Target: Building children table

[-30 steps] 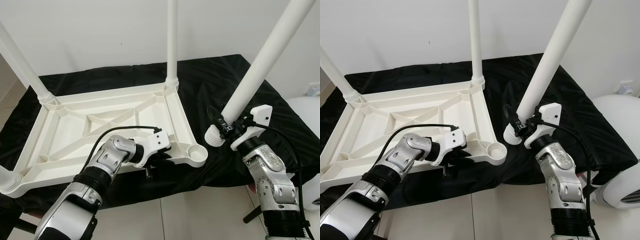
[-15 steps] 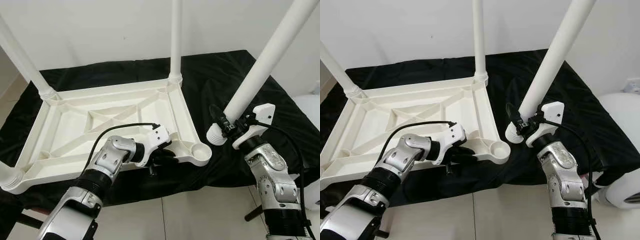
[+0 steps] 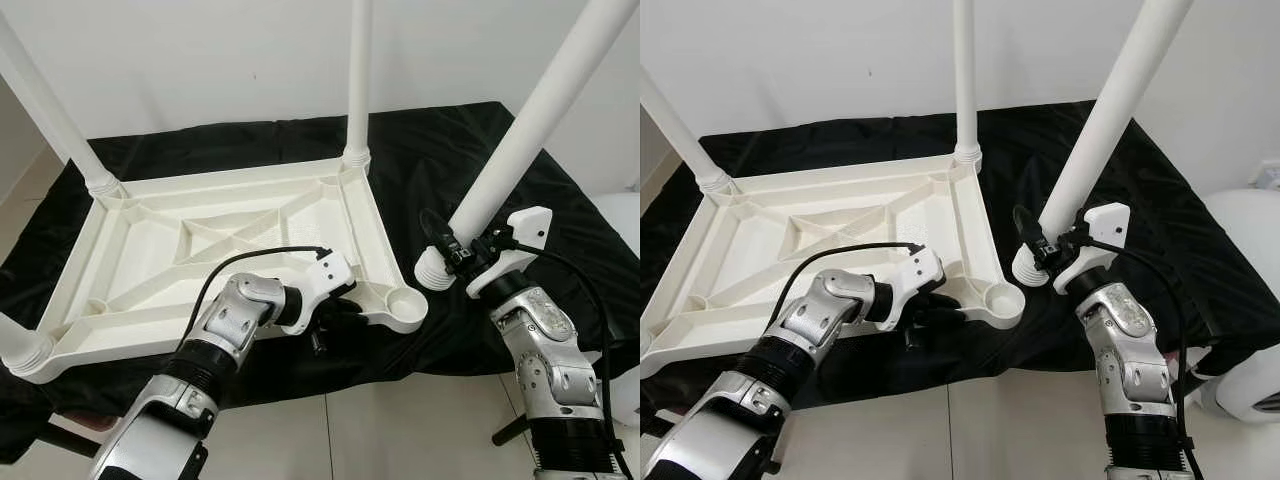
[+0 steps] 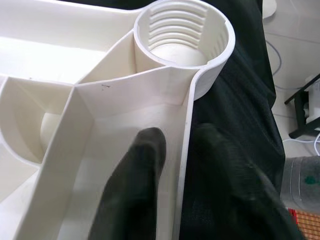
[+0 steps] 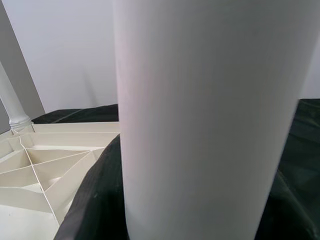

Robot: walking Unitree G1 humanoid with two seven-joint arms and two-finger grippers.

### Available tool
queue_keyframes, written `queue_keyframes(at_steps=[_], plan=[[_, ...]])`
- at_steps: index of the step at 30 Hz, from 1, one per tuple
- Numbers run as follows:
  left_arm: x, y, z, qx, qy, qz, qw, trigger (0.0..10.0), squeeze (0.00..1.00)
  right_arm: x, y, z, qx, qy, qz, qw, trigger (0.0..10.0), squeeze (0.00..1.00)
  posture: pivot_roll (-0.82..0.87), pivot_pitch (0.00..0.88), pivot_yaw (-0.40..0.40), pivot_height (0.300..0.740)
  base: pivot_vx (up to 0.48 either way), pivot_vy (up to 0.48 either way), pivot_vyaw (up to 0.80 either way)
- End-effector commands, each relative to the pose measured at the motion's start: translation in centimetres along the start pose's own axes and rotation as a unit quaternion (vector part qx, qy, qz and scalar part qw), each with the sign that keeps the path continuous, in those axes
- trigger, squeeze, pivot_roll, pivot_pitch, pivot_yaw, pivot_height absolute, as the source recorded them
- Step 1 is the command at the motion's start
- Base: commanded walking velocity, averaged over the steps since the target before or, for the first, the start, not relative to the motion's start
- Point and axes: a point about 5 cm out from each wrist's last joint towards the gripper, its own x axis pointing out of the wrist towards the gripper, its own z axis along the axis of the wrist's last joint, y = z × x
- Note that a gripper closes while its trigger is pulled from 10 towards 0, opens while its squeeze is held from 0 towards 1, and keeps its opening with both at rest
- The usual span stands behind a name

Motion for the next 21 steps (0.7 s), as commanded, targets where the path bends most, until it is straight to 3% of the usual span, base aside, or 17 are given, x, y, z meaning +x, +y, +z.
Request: queue_keyframes(at_steps=[1,2,13,21], plan=[[0.1,0.6,-0.8,-0.001,0.025,0.078,0.997,10.0,0.45,0.4,0.2,0.6,-0.007,-0.013,0.009,1.0,10.0,0.0,-0.15,0.088,0.108,0.74,0.0,0.0,0.0],[0.1,0.6,-0.9,0.0,0.03,0.081,0.996,10.0,0.0,0.4,0.2,0.7,-0.008,-0.014,0.009,1.0,10.0,0.0,-0.15,0.089,0.11,0.74,0.0,0.0,0.0],[0.7,1.0,-1.2,-0.013,0.063,0.125,0.99,10.0,0.0,0.5,0.4,0.9,-0.008,-0.018,0.013,1.0,10.0,0.0,-0.15,0.091,0.113,0.74,0.0,0.0,0.0],[1.1,1.1,-1.0,-0.016,0.06,0.14,0.988,10.0,0.0,0.4,0.4,0.9,-0.009,-0.017,0.014,1.0,10.0,0.0,-0.15,0.09,0.113,0.74,0.0,0.0,0.0]])
